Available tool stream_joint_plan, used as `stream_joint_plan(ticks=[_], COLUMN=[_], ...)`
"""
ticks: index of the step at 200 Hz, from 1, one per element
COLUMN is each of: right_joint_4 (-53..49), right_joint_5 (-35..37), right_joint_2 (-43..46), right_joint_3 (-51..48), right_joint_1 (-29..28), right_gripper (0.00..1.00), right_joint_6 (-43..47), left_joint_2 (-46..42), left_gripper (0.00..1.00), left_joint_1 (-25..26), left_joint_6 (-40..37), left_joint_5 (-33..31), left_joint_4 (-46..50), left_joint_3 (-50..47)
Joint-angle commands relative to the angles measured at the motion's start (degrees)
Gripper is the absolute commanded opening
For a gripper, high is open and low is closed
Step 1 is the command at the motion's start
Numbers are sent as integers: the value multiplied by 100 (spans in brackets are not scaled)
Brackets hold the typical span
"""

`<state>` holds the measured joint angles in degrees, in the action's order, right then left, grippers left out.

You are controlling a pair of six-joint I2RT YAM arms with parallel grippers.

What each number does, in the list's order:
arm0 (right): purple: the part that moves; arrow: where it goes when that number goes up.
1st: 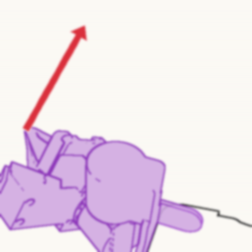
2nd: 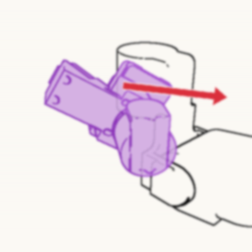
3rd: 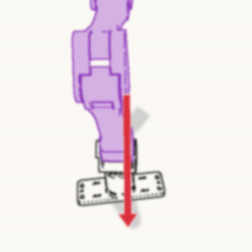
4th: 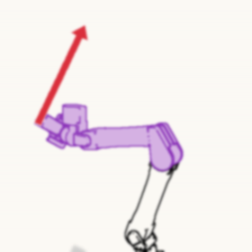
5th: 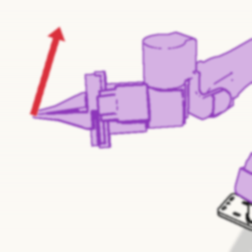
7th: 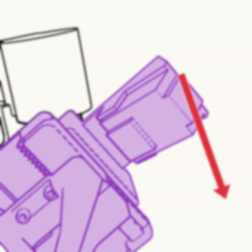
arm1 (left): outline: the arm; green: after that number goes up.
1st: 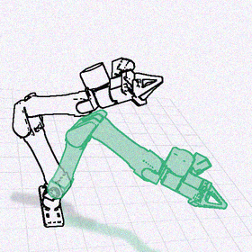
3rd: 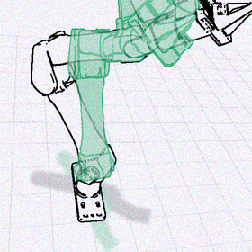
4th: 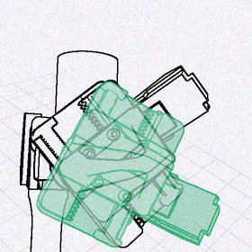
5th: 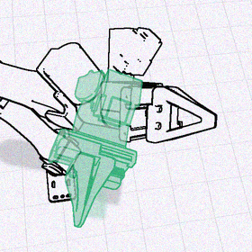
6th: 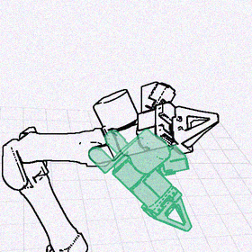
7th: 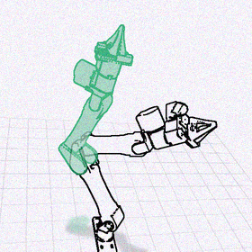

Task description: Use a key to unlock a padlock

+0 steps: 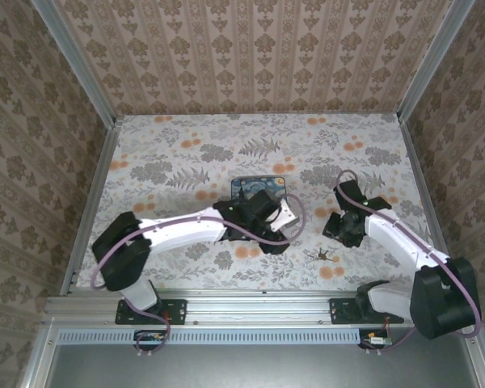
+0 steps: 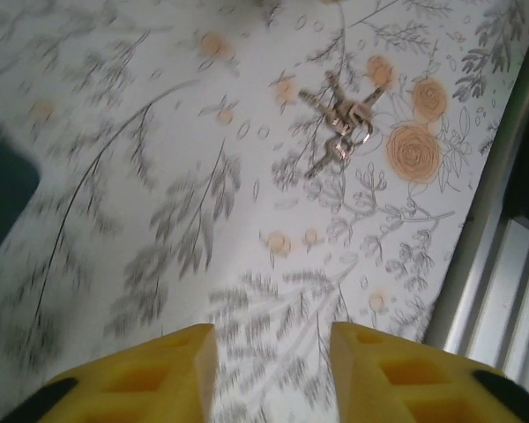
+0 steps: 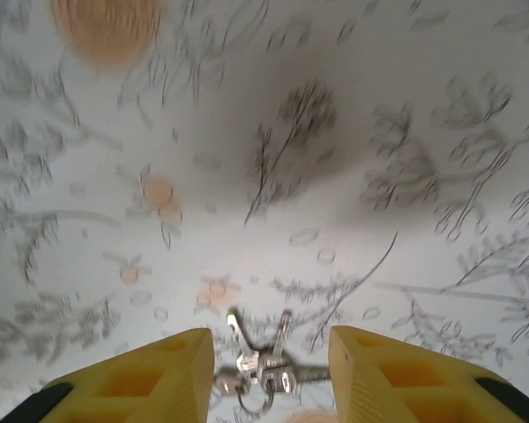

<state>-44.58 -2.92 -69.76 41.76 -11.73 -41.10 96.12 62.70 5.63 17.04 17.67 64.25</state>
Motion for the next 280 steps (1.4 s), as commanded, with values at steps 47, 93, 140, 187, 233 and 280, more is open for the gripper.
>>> stream_joint_plan(ticks=[47, 93, 140, 187, 233, 280], right_joint_4=[480, 748, 958, 960, 1062, 1063], right_joint_5=[-516, -790, -1068, -1160, -1220, -1346], right_joint_2=[-220, -326, -373, -337, -379, -333], right_joint_3=[142, 177, 26, -1, -78, -133], right_joint_1=[1240, 1961, 2385, 2394, 2392, 2385], right_gripper=[40, 40, 39, 38, 38, 39], right_joint_6=[142, 218, 335, 427, 410, 462], left_joint_2=[1445, 2096, 2210, 2217, 2021, 2355], left_gripper=[27, 22, 21, 22, 29, 32], left_joint_1=[226, 505, 515, 485, 463, 429], left_joint_6=[-1721, -2205, -2944, -3312, -3377, -3293], left_joint_5=[660, 476, 520, 545, 721, 362], left_joint_4=[-1413, -1578, -1088, -688, -536, -489], left_joint_3=[730, 982, 1161, 1164, 1013, 1236])
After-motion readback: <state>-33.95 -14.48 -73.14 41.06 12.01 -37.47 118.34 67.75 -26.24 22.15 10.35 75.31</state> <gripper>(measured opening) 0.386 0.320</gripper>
